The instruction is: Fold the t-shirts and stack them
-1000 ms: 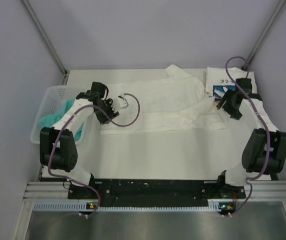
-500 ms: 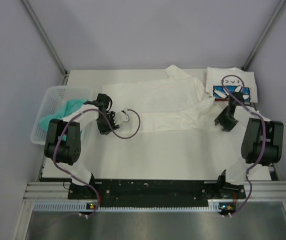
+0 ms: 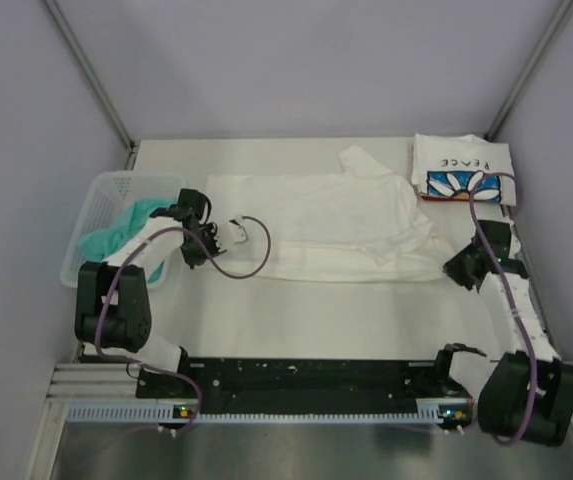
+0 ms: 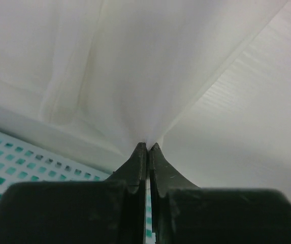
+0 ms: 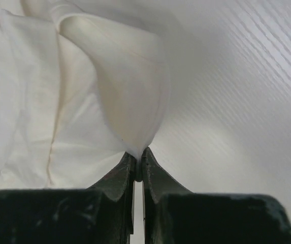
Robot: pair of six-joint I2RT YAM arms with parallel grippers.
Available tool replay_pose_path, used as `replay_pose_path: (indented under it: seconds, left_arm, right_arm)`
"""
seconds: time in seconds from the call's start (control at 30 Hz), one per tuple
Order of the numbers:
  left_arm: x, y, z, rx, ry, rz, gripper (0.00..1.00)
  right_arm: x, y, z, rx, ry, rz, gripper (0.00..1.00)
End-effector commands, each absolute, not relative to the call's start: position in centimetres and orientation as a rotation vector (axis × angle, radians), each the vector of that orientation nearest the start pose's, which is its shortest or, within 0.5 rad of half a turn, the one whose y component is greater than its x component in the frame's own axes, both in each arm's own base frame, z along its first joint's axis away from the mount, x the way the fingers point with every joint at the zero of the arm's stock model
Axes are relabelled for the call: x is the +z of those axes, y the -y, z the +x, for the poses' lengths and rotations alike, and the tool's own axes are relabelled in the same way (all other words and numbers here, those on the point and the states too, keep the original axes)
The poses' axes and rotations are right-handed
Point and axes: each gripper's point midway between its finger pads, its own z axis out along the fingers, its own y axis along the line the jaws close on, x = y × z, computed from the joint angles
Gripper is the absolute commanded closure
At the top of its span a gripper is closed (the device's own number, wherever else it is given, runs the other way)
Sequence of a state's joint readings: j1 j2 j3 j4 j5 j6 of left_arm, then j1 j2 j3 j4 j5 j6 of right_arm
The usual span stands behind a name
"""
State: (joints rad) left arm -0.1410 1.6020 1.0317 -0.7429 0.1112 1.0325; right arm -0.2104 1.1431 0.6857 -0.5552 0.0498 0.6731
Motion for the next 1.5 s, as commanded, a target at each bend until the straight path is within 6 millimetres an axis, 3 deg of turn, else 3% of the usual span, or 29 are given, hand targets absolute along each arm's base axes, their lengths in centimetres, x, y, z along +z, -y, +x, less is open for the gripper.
replay_pose_path:
  seconds: [0.0, 0.07, 0.23, 0.27, 0.33, 0.37, 0.4, 0.43, 0.53, 0.57, 0.6, 0.67, 0.77, 0.87, 1.0, 1.1, 1.2, 1.37, 1.47]
  left_arm:
    - [6.1, 1.4, 25.4, -0.012, -2.436, 1.648, 1.0]
    - [6.1, 0.9, 23.4, -0.031, -2.488, 1.674, 1.0]
    - [6.3, 0.0, 20.8, -0.035, -2.55, 1.701, 1.0]
    - [6.3, -0.3, 20.6, -0.009, -2.564, 1.698, 1.0]
    - [6.2, -1.2, 20.6, 0.061, -2.611, 1.684, 0.89]
    - [6.2, -1.5, 20.7, 0.077, -2.631, 1.673, 0.79]
    - [6.4, -1.5, 20.7, 0.082, -2.645, 1.665, 0.72]
    - [6.5, -1.5, 20.8, 0.078, -2.659, 1.66, 0.65]
    - [7.8, -1.0, 22.0, 0.062, -2.65, 1.632, 0.61]
    - [8.7, -0.5, 22.7, 0.047, -2.627, 1.616, 0.6]
    - [10.1, 0.8, 23.8, -0.017, -2.57, 1.594, 0.59]
    - [12.1, 3.9, 24.3, -0.182, -2.473, 1.605, 0.57]
    - [14.1, 8.5, 24.5, -0.376, -2.347, 1.651, 0.59]
    - [14.3, 12.4, 24.4, -0.45, -2.267, 1.702, 0.61]
    - [13.9, 18.5, 23.1, -0.534, -2.115, 1.851, 0.73]
    - [13.5, 22.5, 22.4, -0.618, -2.016, 1.923, 0.77]
    - [12.8, 24.1, 22.3, -0.655, -2.02, 1.94, 0.77]
    - [11.2, 24.0, 21.8, -0.691, -2.067, 1.954, 0.76]
    - [10.6, 23.8, 21.9, -0.672, -2.07, 1.965, 0.76]
  right_arm:
    - [7.5, 2.7, 21.0, 0.147, -2.241, 1.235, 1.0]
    - [7.7, 1.4, 19.9, 0.246, -2.179, 1.292, 1.0]
    - [7.9, 1.1, 17.6, 0.263, -2.08, 1.442, 0.99]
    - [7.9, 1.6, 16.7, 0.213, -2.053, 1.501, 0.92]
    - [8.3, 3.2, 15.2, 0.095, -1.962, 1.6, 0.8]
    - [8.6, 4.0, 14.6, 0.048, -1.907, 1.644, 0.62]
    - [9.1, 4.4, 14.7, 0.037, -1.865, 1.655, 0.52]
    - [9.7, 4.8, 14.8, 0.026, -1.834, 1.664, 0.46]
    - [12.9, 6.0, 16.2, 0.012, -1.758, 1.602, 0.4]
    - [14.0, 6.3, 17.0, 0.003, -1.789, 1.497, 0.41]
    - [15.8, 6.1, 19.2, 0.051, -1.803, 1.331, 0.47]
    - [16.7, 3.5, 21.8, 0.211, -1.924, 1.12, 0.62]
    - [13.0, 0.9, 22.3, 0.275, -2.19, 1.054, 0.83]
    - [10.0, -0.9, 21.8, 0.245, -2.363, 0.964, 1.0]
    - [8.2, -3.5, 22.3, 0.264, -2.483, 0.83, 1.0]
    - [7.1, -4.3, 23.1, 0.254, -2.542, 0.799, 1.0]
    - [6.3, -3.9, 24.3, 0.207, -2.556, 0.794, 1.0]
    - [4.7, -4.2, 26.2, 0.188, -2.61, 0.763, 1.0]
    - [5.6, -4.8, 28.2, 0.154, -2.602, 0.703, 1.0]
